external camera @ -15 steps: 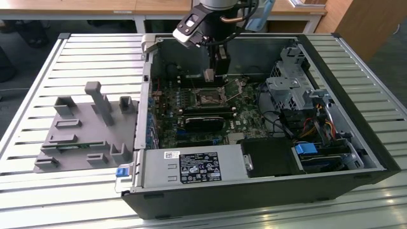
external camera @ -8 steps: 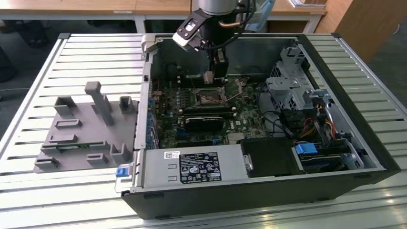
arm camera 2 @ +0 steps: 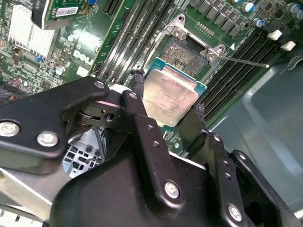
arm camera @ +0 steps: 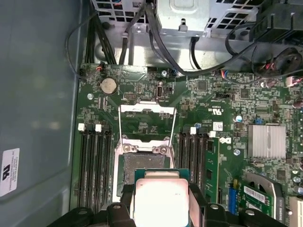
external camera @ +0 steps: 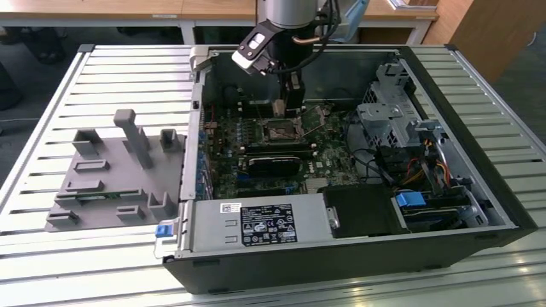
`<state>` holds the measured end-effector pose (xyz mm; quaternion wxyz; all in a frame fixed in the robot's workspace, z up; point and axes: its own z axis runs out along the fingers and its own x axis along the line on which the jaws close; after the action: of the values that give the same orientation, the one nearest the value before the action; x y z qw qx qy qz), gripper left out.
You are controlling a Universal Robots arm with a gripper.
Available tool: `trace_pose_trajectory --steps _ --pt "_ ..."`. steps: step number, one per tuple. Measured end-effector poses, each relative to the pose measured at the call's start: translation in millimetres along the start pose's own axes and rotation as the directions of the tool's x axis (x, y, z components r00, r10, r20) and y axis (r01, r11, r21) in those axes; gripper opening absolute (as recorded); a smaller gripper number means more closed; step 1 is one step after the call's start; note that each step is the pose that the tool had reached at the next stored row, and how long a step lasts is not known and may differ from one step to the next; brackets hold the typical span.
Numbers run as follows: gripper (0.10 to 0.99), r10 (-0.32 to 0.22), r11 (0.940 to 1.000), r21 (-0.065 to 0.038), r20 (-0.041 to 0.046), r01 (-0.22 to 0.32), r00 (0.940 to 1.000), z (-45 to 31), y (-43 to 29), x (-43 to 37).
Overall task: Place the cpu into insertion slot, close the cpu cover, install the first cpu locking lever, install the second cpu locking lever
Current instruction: 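Place the cpu into insertion slot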
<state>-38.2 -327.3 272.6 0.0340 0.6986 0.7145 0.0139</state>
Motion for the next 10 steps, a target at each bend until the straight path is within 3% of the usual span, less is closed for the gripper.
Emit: trace_pose_trajectory --steps 10 --pt "0.537 0.000 1.0000 0.000 0.0001 0.000 1.0000 17.2 -1.0 5.9"
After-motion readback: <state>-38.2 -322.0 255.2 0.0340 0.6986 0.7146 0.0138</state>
